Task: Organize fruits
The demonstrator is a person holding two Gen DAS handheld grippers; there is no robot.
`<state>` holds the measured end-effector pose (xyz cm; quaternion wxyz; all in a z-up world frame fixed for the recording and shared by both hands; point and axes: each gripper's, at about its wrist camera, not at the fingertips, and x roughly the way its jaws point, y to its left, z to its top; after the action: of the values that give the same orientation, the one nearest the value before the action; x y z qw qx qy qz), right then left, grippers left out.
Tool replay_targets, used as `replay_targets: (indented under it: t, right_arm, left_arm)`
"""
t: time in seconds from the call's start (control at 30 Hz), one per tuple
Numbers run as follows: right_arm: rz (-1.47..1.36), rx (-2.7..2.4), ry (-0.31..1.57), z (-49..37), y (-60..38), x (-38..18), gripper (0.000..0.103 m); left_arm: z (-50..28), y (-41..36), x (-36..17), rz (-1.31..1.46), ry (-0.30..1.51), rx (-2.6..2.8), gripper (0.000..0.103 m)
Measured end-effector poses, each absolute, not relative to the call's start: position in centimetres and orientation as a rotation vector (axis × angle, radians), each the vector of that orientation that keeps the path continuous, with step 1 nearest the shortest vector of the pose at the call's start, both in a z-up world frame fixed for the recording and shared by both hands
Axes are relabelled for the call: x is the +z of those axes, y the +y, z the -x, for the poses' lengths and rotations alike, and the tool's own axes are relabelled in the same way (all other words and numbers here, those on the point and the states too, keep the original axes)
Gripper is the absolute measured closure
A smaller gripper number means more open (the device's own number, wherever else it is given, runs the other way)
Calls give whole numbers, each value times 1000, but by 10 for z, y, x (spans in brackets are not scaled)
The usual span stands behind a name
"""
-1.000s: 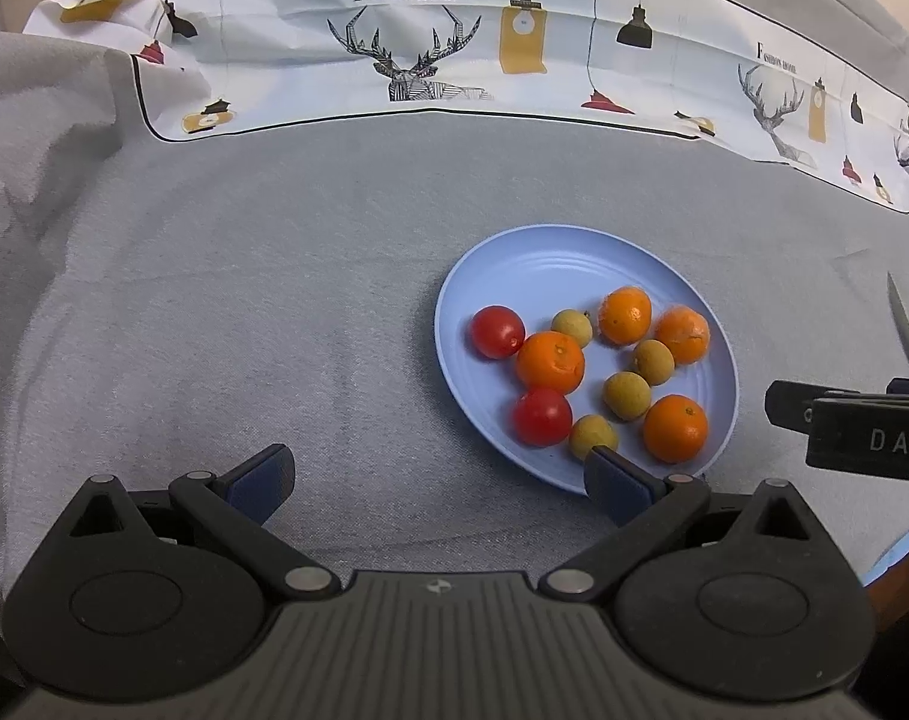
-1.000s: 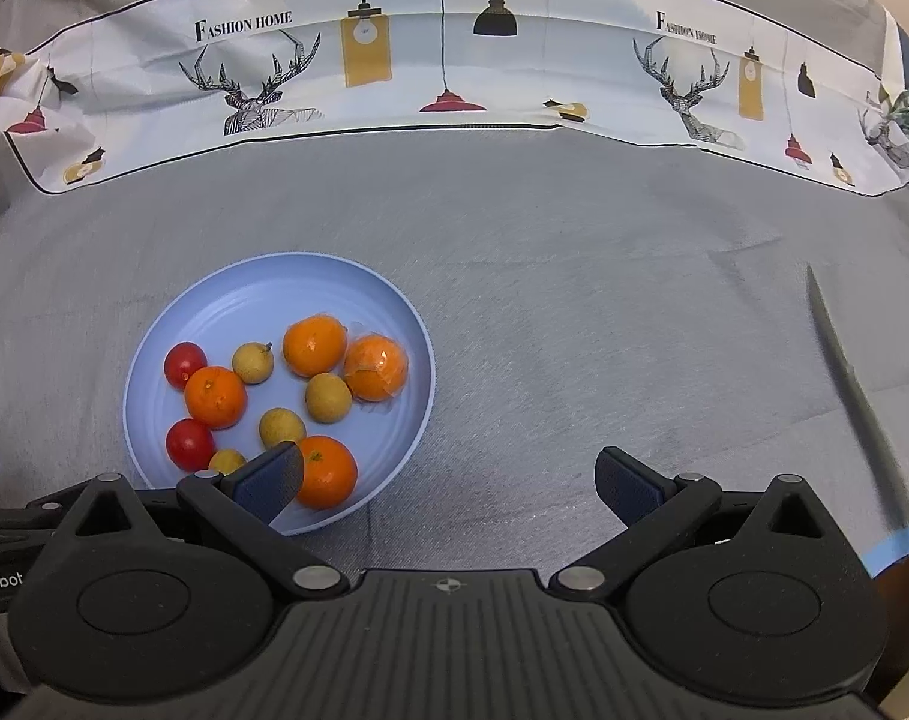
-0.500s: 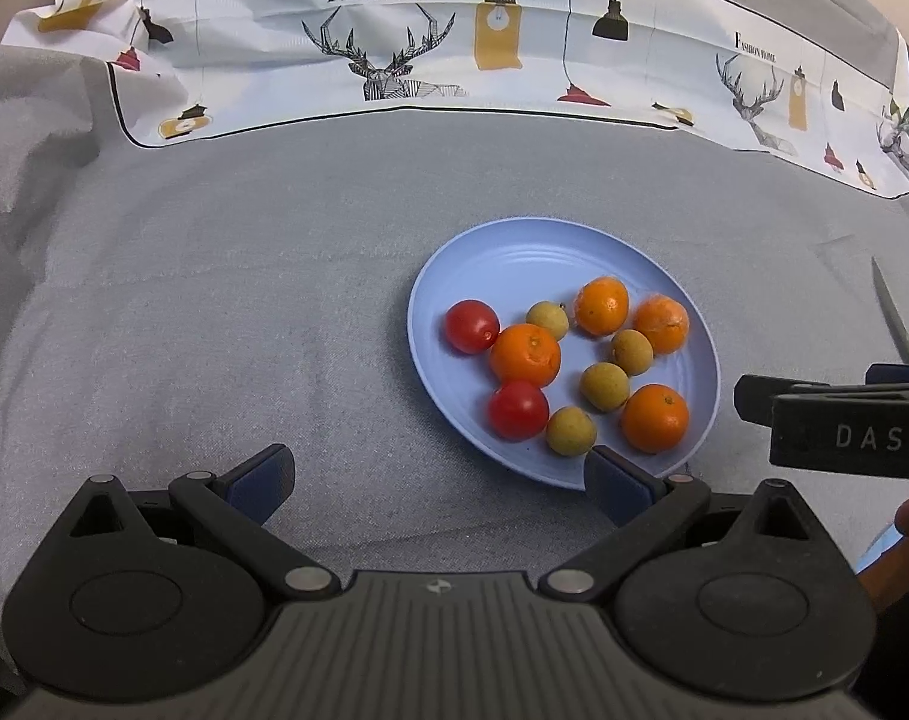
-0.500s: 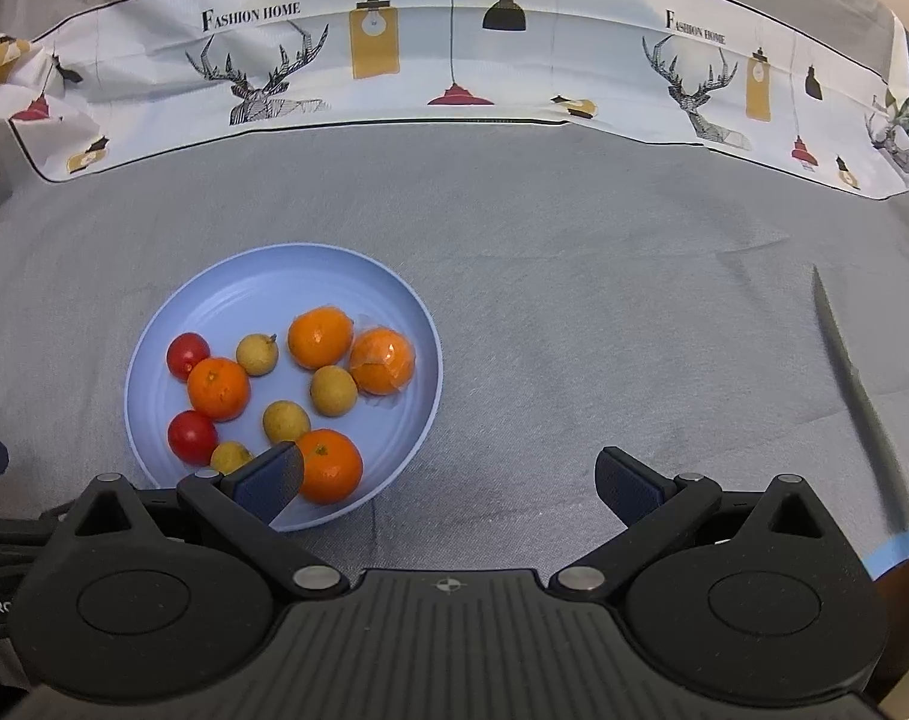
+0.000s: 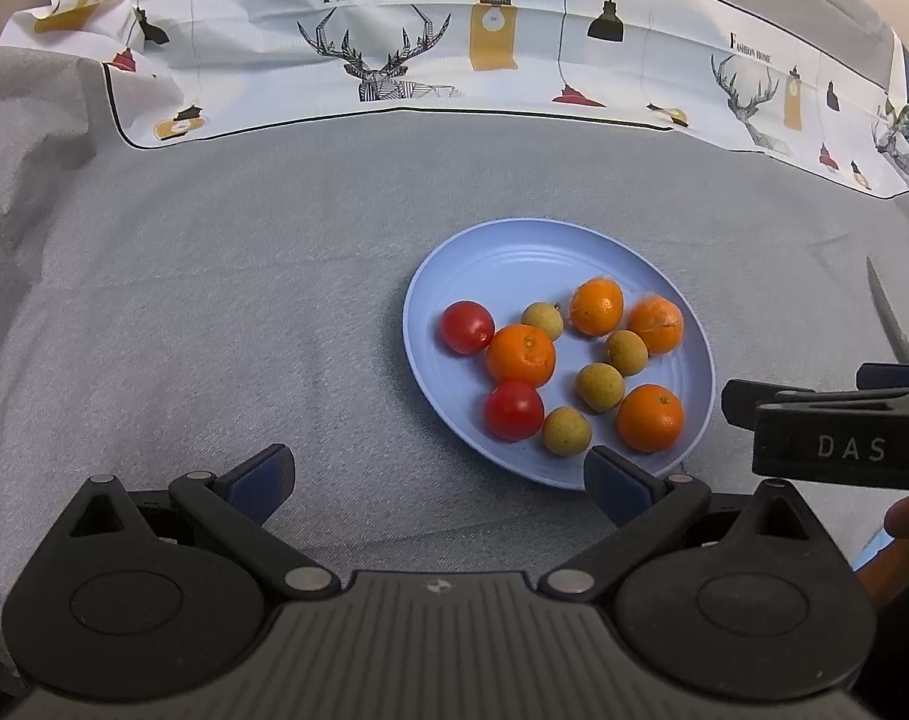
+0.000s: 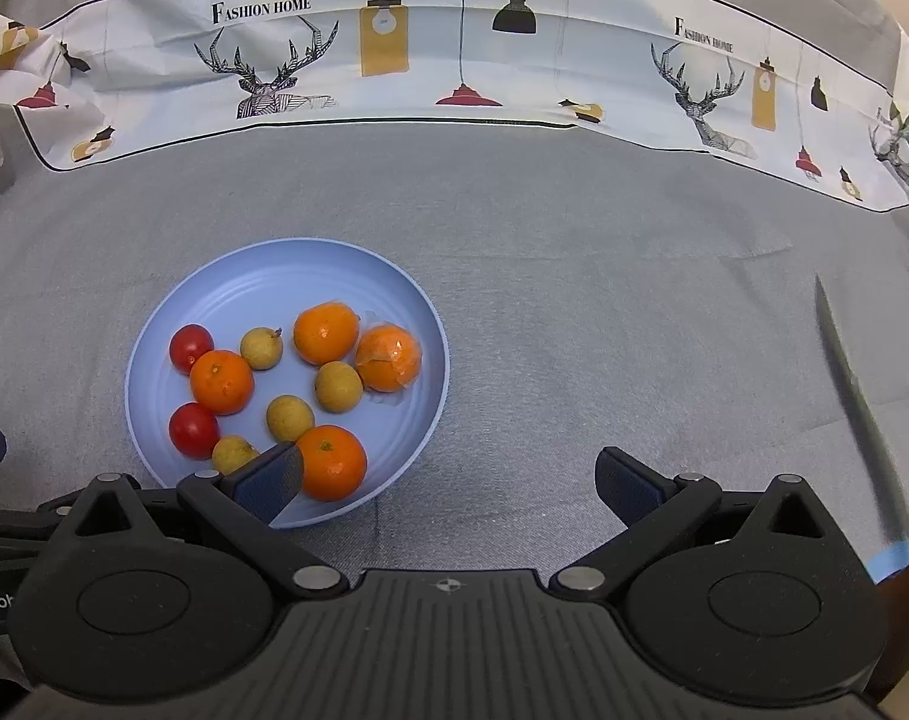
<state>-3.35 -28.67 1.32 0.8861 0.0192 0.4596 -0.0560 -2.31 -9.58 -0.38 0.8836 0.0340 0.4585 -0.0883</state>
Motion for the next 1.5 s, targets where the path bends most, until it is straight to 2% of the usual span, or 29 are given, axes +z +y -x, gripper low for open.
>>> replay_targets:
  t: [1.5]
  right_arm:
    - [-41,-100,951,34,-283,13,1]
  left_arm:
    - [24,-101,-3,-95,933,-207,0]
